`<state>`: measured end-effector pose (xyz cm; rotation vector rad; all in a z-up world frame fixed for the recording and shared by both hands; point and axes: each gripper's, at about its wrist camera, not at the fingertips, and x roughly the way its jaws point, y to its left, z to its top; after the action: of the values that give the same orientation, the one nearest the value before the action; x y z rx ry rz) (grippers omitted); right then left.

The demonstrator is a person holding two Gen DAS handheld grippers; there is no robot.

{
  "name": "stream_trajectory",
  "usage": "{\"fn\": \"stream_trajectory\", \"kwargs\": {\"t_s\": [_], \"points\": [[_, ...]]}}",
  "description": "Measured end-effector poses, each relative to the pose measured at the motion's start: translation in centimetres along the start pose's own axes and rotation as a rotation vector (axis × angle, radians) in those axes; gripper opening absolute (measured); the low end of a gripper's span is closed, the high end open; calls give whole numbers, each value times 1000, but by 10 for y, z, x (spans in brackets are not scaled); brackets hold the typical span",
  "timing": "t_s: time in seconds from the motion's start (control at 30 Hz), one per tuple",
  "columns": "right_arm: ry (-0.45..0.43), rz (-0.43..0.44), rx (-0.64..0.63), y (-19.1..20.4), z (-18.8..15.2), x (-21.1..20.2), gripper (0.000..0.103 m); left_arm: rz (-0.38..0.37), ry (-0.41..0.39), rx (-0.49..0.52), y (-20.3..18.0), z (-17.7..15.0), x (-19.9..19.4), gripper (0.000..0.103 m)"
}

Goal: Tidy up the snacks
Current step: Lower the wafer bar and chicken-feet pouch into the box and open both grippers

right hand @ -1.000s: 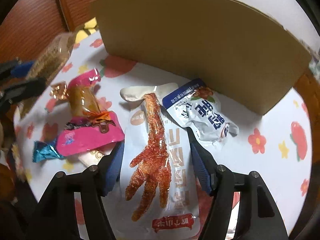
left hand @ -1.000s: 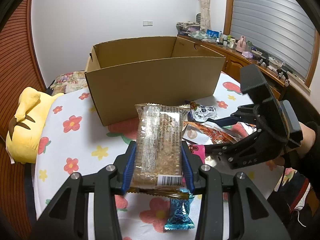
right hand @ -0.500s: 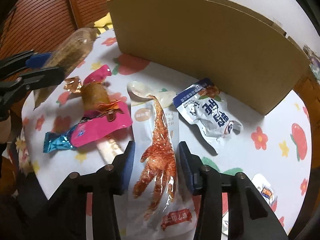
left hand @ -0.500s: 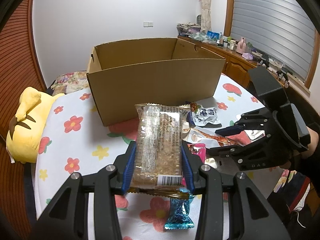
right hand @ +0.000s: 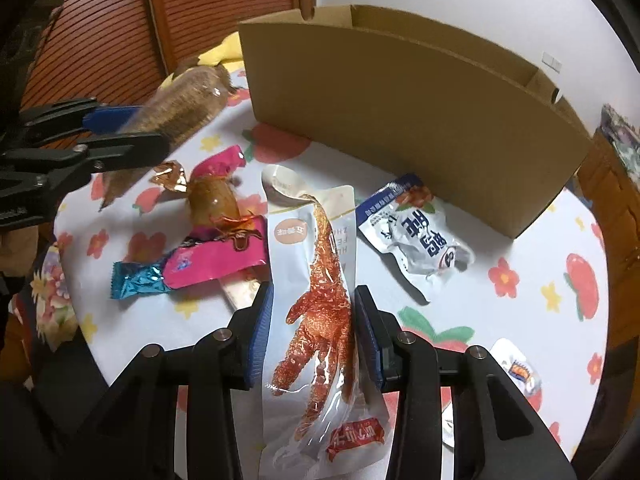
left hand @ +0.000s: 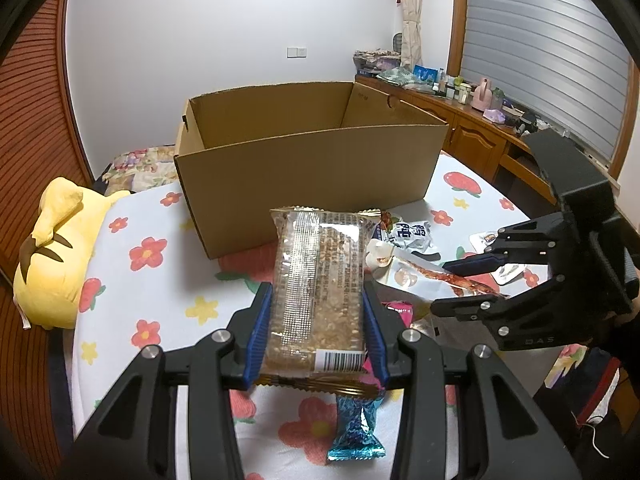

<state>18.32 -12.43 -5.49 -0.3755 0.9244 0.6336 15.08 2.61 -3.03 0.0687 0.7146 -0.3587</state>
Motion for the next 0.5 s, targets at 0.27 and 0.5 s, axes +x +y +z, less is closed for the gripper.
{"fn": "stream_trajectory", "kwargs": {"t_s": [0.27,0.5], "points": [[-63,-22,-10,-1,10,-31,40,2,-36,6,-1,17,-8,41],[-139,-48,-25,-12,31,-66,41,7,-77,22,-1,49,-11,41]]}}
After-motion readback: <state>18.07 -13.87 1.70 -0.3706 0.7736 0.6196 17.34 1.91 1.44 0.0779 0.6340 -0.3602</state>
